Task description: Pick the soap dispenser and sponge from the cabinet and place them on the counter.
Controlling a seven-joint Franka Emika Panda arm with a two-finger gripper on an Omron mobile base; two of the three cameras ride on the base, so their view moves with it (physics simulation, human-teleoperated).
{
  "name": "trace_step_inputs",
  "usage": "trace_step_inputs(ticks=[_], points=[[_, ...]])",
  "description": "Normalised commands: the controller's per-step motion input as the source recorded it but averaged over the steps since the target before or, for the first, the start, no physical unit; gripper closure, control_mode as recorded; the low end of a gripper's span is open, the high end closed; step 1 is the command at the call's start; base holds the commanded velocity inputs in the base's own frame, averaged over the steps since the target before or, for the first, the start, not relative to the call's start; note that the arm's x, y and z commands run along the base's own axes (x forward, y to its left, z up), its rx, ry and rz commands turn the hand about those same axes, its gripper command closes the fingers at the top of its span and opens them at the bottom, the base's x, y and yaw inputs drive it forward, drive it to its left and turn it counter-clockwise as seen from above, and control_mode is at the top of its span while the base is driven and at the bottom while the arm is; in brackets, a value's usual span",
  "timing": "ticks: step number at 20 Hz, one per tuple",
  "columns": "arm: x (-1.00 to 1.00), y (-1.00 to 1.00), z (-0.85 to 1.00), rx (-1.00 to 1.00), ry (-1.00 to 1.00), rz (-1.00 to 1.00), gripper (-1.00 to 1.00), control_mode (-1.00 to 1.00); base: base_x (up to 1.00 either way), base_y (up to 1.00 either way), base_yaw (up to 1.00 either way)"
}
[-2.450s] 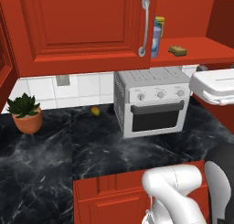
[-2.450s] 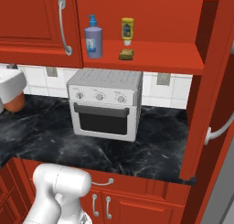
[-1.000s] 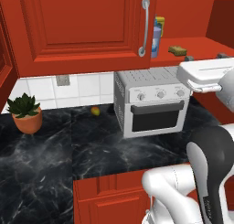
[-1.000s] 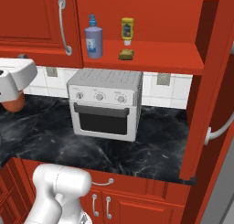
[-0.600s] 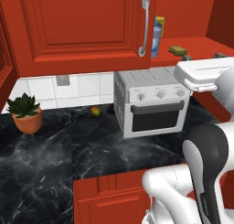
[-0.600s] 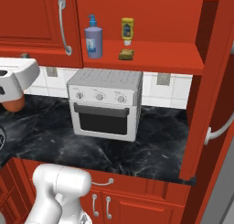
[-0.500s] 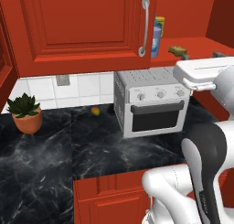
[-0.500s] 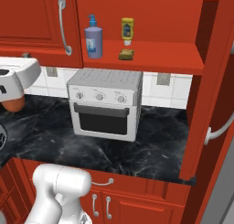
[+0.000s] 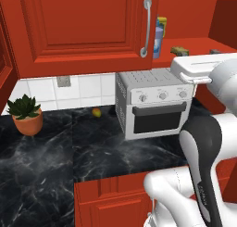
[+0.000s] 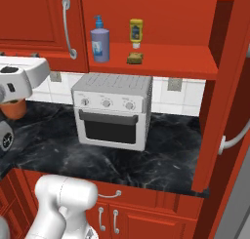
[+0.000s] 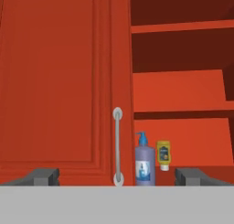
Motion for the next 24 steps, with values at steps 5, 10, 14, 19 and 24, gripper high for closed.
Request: trace_step_inputs(ticks=[5,10,14,19,24], points=[[0.22,0.01,-0.01,0.00,0.00,0.00,-1.00,-1.00,0.00,0.00,0.00],[0.24,0.02,-0.06,0.00,0.02,0.00,-1.00,-1.00,0.00,0.00,0.00],[0.23,0.14,-0.08,0.00,0.02,0.00,-1.00,-1.00,0.00,0.00,0.00],[0.24,0.04,-0.01,0.00,0.01,0.00,-1.00,-1.00,0.00,0.00,0.00],[0.23,0.00,0.00,0.00,0.00,0.00,-1.00,-1.00,0.00,0.00,0.00]])
